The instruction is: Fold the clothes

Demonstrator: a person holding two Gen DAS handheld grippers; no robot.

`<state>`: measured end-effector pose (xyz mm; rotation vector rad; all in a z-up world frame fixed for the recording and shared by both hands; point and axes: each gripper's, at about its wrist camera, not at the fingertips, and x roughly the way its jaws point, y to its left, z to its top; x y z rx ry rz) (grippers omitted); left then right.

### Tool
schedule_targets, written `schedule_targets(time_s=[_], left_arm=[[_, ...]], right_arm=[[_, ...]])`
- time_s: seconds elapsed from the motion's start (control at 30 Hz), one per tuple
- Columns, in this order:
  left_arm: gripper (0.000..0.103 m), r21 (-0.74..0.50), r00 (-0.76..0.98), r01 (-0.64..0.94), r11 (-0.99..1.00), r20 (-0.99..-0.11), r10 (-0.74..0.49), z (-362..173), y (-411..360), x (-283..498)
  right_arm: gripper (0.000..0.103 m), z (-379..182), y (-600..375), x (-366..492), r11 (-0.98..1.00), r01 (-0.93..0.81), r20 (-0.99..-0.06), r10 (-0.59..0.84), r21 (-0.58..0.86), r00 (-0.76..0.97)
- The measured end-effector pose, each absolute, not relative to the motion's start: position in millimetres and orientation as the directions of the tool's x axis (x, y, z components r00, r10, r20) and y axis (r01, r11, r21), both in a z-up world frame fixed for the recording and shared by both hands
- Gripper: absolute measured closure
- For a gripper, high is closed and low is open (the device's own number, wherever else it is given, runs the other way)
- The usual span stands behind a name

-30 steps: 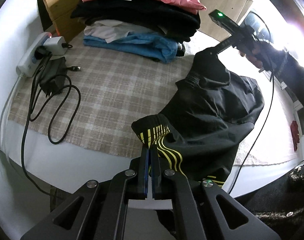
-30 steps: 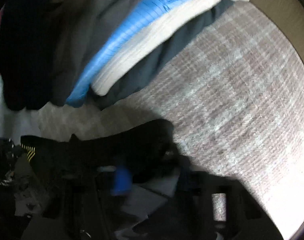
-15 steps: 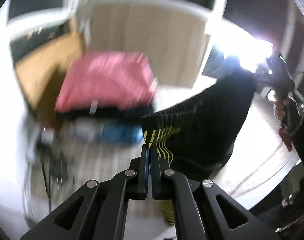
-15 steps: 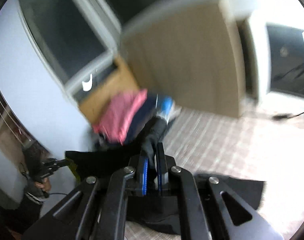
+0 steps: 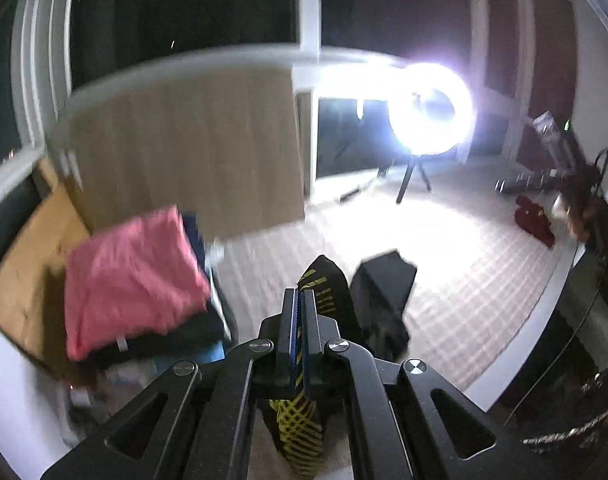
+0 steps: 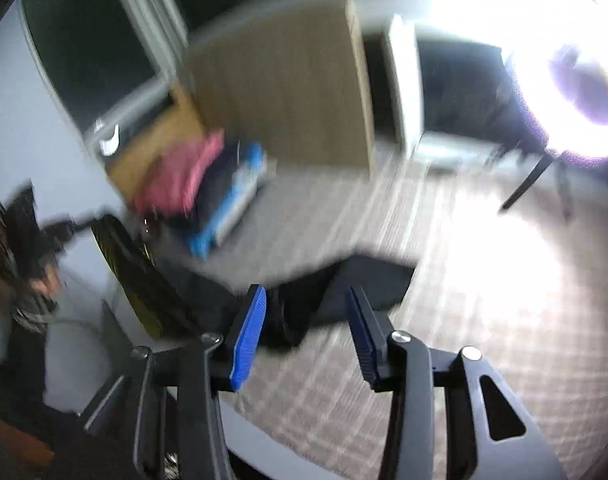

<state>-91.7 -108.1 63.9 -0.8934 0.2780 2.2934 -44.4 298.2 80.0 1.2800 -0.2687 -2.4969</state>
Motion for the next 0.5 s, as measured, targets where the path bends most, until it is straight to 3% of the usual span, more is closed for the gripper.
schedule_targets(time_s=[0.17,0.5], left_arm=[[0.102,-0.096,-0.507,-0.522,-0.847,-0.764,0.399,5.6,-147.6,-92.4],[0.102,-0.154,-0.423,-0.34,-0.928,-0.856,0.297,-64.7,-208.2,-86.9]], right_arm=[[0.062,-29.6,233.7,-83.9,-0.895,0.295,-0.831,-0.427,0.334,-0.356],[0.061,-101.0,138.8,-168.9,-0.796,0.537,-0.895,-0.418,0.279,-0.154]])
